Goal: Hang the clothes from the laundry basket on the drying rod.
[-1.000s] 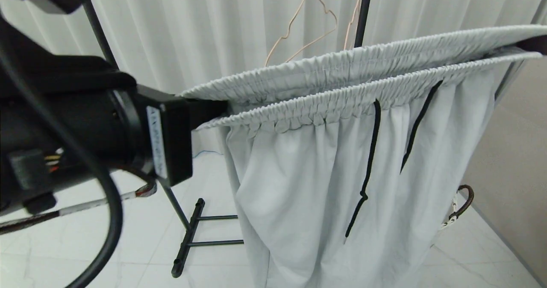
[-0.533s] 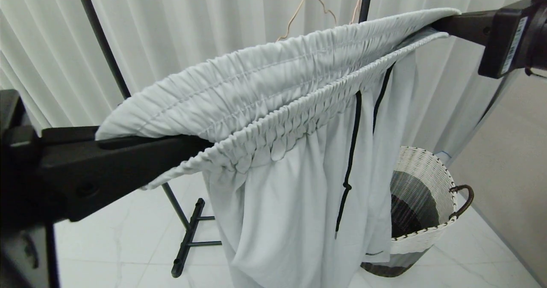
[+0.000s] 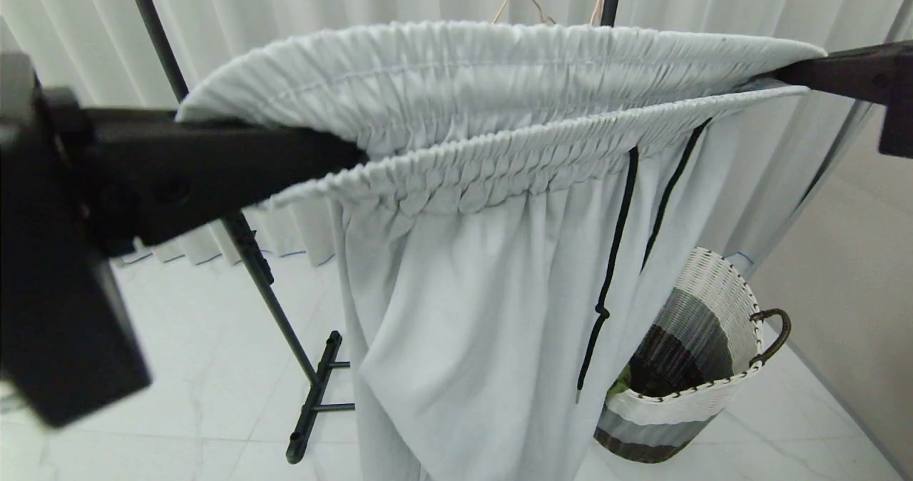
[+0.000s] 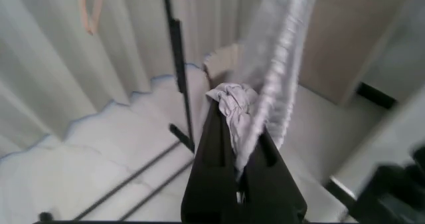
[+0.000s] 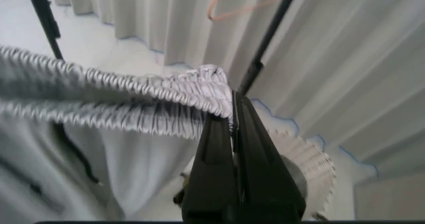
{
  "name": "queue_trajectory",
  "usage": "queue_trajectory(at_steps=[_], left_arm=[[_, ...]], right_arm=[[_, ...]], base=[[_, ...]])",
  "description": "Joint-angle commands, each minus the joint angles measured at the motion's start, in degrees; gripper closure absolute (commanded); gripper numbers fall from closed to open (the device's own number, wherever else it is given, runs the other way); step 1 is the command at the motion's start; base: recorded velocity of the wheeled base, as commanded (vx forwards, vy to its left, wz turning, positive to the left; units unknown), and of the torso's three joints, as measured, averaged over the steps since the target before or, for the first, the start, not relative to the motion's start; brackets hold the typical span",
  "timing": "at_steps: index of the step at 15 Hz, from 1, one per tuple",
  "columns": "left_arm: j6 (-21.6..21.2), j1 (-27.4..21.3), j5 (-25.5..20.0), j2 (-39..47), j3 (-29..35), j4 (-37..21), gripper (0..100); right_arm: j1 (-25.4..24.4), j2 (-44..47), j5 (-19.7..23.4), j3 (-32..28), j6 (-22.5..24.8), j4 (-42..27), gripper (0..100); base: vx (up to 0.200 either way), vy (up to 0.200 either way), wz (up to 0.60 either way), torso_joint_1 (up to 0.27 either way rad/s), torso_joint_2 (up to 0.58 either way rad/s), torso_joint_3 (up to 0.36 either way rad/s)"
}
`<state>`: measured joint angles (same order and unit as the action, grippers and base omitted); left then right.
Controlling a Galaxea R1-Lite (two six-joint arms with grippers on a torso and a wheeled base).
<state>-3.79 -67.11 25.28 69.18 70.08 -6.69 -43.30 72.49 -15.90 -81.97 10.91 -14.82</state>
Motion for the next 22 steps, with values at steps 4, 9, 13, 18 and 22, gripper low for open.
queue_trajectory(at_steps=[4,9,13,18,22], left_arm=[[-0.6,3.74,3.11,8.78,2.51,6.34,100],[-3.5,4.0,3.81,8.87,6.38,7.92,100],[-3.59,4.09,3.98,8.6,4.54,7.92,100],[-3.77,4.09,3.98,7.99,4.62,7.92,100],[-3.77,4.62,4.16,7.63,4.54,7.92,100]], right_arm=[[-0.03,-9.73,0.16,3.4,0.08,-6.36,100],[-0.56,-7.97,0.16,-0.82,2.54,-5.83,100],[-1.0,-7.89,0.25,1.02,2.89,-5.65,100],[-1.79,-7.8,0.16,1.11,2.89,-5.83,100],[-1.79,-8.24,0.25,1.37,3.42,-5.83,0]], base=[[0.0,0.0,0.0,0.0,0.0,0.0],[0.0,0.0,0.0,0.0,0.0,0.0],[0.0,0.0,0.0,0.0,0.0,0.0],[0.0,0.0,0.0,0.0,0.0,0.0],[0.0,0.0,0.0,0.0,0.0,0.0]])
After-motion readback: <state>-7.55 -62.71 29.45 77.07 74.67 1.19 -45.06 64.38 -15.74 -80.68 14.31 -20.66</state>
